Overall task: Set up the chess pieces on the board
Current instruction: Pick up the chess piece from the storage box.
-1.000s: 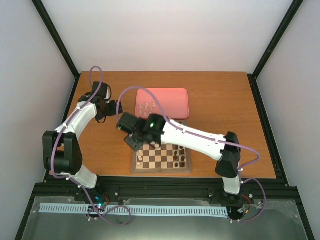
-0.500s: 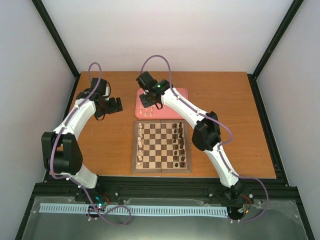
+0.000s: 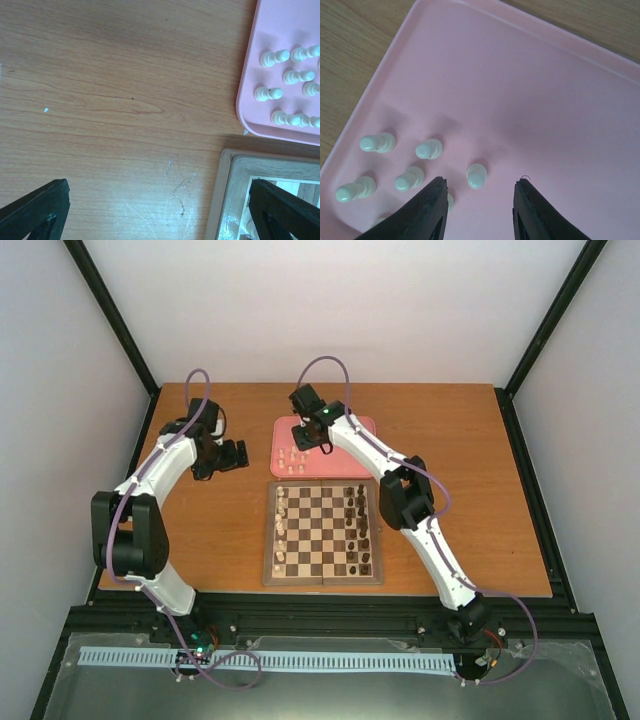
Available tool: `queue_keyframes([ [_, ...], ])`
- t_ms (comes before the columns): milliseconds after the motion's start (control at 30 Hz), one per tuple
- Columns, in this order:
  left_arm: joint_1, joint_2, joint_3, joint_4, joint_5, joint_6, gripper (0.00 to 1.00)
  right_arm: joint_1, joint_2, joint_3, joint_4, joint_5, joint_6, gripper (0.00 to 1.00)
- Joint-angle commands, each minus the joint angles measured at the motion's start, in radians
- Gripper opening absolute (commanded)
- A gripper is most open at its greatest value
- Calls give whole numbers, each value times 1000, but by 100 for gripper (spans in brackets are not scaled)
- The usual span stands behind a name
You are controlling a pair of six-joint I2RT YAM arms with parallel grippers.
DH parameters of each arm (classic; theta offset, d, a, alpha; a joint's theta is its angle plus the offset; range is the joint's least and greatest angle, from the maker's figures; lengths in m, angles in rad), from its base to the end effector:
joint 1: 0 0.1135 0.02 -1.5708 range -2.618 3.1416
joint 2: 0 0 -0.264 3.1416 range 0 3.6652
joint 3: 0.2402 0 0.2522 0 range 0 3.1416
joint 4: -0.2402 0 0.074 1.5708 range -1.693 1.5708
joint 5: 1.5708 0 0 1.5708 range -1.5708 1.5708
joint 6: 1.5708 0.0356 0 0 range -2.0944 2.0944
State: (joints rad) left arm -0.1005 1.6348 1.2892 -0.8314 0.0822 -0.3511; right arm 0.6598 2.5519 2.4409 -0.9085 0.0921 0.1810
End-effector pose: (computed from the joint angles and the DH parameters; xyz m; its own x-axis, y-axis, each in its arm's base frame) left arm 0.3277 -0.0360 0.2493 -0.9079 -0.2529 -0.3342 -0.1927 0.9600 -0.2032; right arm 0.4341 0.3326 0.1996 -0.7651 -0.3667 -0.5293 -0.4418 0.8970 0.0172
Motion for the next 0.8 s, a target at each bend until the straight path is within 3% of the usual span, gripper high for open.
queue_keyframes([
  [0, -13, 10, 54, -14, 15, 11, 100, -9, 35, 30, 42, -49, -8, 38],
  [500, -25, -2, 52, -28, 7, 6, 100, -17, 93, 41, 44, -19, 14, 37],
  [767, -27, -6, 47, -35, 1, 5, 100, -28, 108, 50, 43, -22, 24, 27],
])
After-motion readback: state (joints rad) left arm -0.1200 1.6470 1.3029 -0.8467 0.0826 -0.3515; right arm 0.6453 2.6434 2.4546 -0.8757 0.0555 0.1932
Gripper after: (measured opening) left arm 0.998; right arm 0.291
